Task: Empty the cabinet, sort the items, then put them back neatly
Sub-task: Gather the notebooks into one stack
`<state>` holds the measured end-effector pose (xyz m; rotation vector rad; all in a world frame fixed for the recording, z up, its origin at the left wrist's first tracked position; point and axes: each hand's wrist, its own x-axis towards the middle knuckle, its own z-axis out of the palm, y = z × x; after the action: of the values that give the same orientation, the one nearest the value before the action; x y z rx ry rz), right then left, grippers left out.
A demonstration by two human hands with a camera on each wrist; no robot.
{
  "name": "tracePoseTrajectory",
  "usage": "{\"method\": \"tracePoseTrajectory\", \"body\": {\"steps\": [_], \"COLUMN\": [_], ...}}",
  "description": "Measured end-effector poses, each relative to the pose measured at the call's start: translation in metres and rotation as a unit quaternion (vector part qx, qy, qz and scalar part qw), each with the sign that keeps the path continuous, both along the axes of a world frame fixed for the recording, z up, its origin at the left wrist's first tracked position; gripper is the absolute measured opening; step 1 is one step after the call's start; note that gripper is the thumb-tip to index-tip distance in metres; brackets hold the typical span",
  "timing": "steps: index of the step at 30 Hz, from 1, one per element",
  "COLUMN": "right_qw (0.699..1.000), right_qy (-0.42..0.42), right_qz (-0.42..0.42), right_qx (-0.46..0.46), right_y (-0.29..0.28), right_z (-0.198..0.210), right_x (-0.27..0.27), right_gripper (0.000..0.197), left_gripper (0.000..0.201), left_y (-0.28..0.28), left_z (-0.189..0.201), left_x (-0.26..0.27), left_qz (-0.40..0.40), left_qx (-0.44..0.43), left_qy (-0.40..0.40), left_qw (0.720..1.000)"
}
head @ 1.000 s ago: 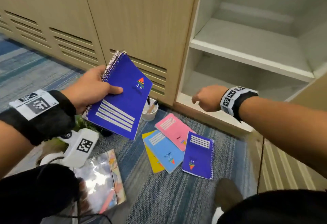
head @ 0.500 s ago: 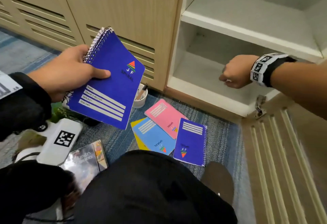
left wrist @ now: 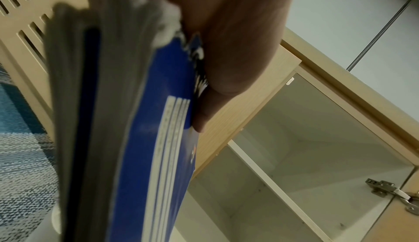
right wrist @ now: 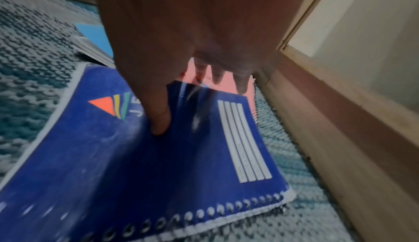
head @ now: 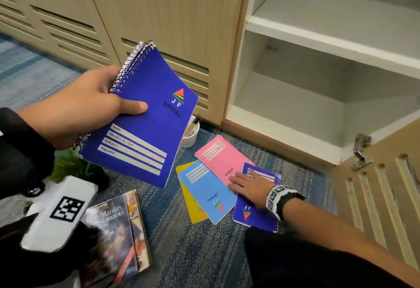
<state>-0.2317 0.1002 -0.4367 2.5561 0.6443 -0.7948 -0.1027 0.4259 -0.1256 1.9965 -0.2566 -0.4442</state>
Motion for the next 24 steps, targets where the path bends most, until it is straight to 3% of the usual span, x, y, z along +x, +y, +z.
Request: {"method": "tracePoseTrajectory", "body": {"steps": [3,6,10,13,15,17,18,21,24], "right_qw": [0.999,0.998,0.998,0.981,0.951,0.886,0.831,0.627,0.48], "right_qy": [-0.04,-0.044,0.029,0.032,-0.011,-0.066,-0.088,-0.117,-0.065], "right_qz": [-0.004,0.01,-0.056,-0.173,-0.248,-0.335,-0.382,-0.462,-0.504], "right_qx": [-0.026,-0.041,-0.016,0.079,0.183,0.315,0.395,0.616,0.715], "right_y": [0.0,-0.003,-0.013,-0.019,-0.019,-0.013,-0.008,0.013,0.036], "right_z": [-0.002,0.011,0.056,0.122,0.171,0.216,0.236,0.292,0.33], "right_x": [-0.005,0.002,0.01,0.022,0.031,0.038,0.041,0.045,0.047], "right_gripper": [0.078,0.034,0.035,0.026,0.025,0.03,0.03,0.03,0.025], "left_gripper": [0.028,0.027,0.03,0.03,0.034,0.037,0.037,0.034,0.031], "left_y": [-0.001,-0.006,-0.009,-0.013,-0.013,-0.013,-0.011,-0.006,0.0], "left_z": [-0.002,-0.002,-0.001,0.001,0.001,0.003,0.004,0.01,0.015], "left_x": [-0.002,-0.003,0.0,-0.002,0.0,0.001,0.003,0.003,0.001], "left_qz": [0.0,-0.001,0.001,0.004,0.011,0.024,0.033,0.061,0.079], "left_qx": [-0.004,0.0,-0.009,-0.027,-0.031,-0.034,-0.036,-0.045,-0.069], "left_qy": [0.012,0.01,0.01,0.007,0.007,0.004,-0.001,-0.013,-0.006], "left_qw": [1.0,1.0,1.0,1.0,0.999,0.999,0.999,0.997,0.994]}}
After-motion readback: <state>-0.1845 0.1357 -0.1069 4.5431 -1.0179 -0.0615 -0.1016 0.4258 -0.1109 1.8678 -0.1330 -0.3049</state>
